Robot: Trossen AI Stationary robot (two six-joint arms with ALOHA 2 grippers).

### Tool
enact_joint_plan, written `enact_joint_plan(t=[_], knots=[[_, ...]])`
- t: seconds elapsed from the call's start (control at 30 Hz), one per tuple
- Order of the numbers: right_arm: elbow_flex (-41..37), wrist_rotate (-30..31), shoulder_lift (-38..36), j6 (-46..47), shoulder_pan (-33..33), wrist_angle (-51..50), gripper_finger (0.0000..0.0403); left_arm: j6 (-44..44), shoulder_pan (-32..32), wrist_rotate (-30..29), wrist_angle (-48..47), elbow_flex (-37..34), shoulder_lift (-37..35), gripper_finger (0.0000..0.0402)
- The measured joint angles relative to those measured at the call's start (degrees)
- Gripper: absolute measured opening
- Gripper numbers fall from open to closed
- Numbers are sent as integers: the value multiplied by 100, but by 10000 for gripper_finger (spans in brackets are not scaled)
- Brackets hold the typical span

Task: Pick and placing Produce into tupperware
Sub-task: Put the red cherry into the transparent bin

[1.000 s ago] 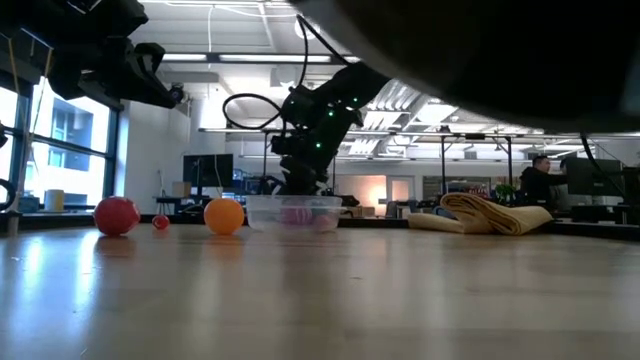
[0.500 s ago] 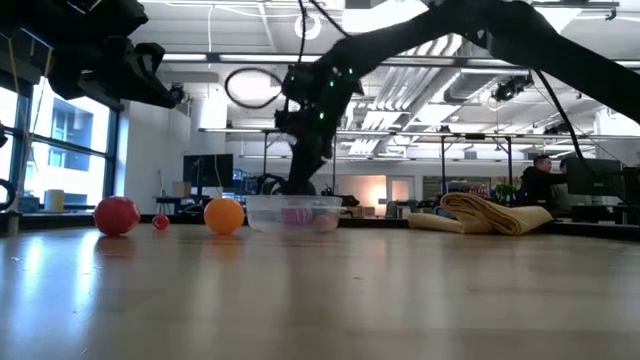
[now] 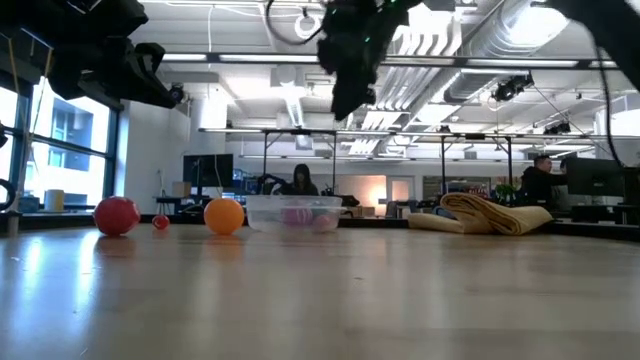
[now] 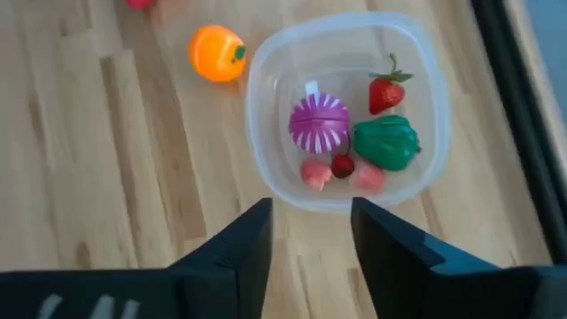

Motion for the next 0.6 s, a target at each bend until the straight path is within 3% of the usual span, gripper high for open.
enact_joint_plan(t=[0.27,0.47,0.6], knots=[[-2984,200,-2342,221,-13,1757,98,0,0,2,0,0,0,5],[-5692,320,-4120,349,-244,3929,91,0,-1,2,0,0,2,5],[-7128,786,-5080,287,-319,5174,91,0,0,2,0,0,2,5]])
